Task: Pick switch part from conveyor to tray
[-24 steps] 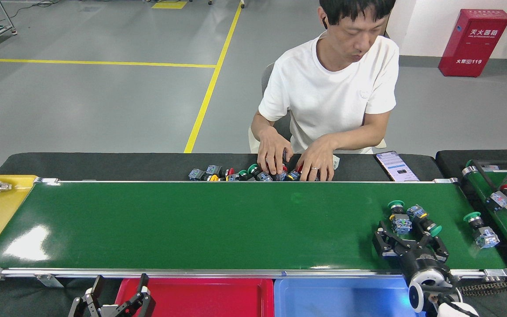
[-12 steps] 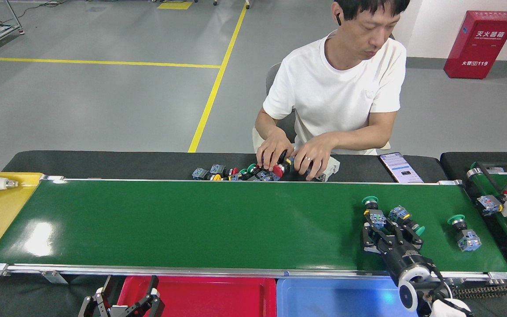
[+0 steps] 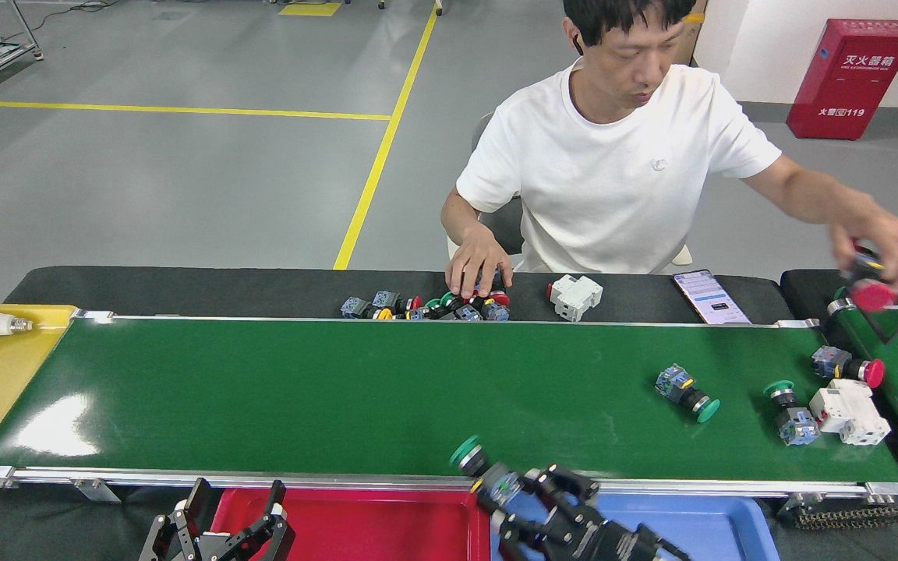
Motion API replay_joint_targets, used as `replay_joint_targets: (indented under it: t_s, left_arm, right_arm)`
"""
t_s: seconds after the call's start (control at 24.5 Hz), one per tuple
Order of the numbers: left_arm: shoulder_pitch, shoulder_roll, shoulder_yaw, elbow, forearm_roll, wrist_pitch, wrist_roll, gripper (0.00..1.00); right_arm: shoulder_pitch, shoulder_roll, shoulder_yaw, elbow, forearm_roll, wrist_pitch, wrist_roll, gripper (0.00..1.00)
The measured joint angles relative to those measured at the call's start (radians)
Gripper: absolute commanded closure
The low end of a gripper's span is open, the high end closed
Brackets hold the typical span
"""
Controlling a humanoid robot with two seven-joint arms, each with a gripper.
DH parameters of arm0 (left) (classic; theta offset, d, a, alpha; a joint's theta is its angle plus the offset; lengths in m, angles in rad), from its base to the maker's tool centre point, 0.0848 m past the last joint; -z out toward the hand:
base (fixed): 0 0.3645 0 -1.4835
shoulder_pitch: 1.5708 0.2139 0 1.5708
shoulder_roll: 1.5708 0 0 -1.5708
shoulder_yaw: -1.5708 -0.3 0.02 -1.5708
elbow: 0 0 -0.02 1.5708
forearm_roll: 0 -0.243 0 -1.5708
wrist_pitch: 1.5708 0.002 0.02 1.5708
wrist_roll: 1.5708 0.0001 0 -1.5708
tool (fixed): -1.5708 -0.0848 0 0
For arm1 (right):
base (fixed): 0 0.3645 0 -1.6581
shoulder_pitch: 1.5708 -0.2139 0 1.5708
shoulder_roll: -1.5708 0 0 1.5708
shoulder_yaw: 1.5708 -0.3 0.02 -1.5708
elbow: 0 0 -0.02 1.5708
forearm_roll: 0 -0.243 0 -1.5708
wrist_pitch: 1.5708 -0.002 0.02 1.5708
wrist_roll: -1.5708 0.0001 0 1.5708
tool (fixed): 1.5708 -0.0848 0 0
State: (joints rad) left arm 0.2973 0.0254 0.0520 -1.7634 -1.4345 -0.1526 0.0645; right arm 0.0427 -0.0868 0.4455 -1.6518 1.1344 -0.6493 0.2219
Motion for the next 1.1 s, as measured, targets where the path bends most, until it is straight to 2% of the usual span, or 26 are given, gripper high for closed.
replay_joint_targets:
  t_s: [0.12, 0.33, 0.49, 0.73, 0.82, 0.94, 1.1]
  left_arm:
    - [0.000, 0.000, 0.000, 0.000, -0.001, 0.000, 0.000, 0.00]
    - [0.000, 0.000, 0.000, 0.000, -0.002, 0.000, -0.001, 0.00]
    - [0.001, 0.000, 0.001, 0.000, -0.002, -0.002, -0.001, 0.00]
    - [0.014, 0.001, 0.007, 0.000, -0.002, -0.004, -0.001, 0.00]
    - [0.015, 0.001, 0.009, 0.000, -0.002, -0.005, -0.002, 0.00]
    - [0.020, 0.001, 0.017, 0.000, -0.002, -0.005, -0.003, 0.00]
    - [0.021, 0.004, 0.050, 0.000, -0.012, -0.011, -0.002, 0.00]
  right_arm:
    - [0.002, 0.030, 0.032, 0.005, 0.024, 0.032, 0.026, 0.02]
    - [-0.026, 0.054, 0.014, -0.013, 0.027, 0.078, 0.039, 0.03]
    - [-0.052, 0.059, -0.154, -0.073, 0.027, 0.192, 0.042, 0.06]
    - [-0.051, 0.063, -0.481, -0.082, 0.027, 0.342, 0.000, 0.06]
    - [-0.022, 0.063, -0.579, -0.085, 0.027, 0.375, -0.032, 0.06]
    - [0.095, 0.062, -0.670, -0.092, 0.027, 0.391, -0.085, 0.03]
    - [0.225, 0.058, -0.687, -0.096, 0.027, 0.395, -0.217, 0.03]
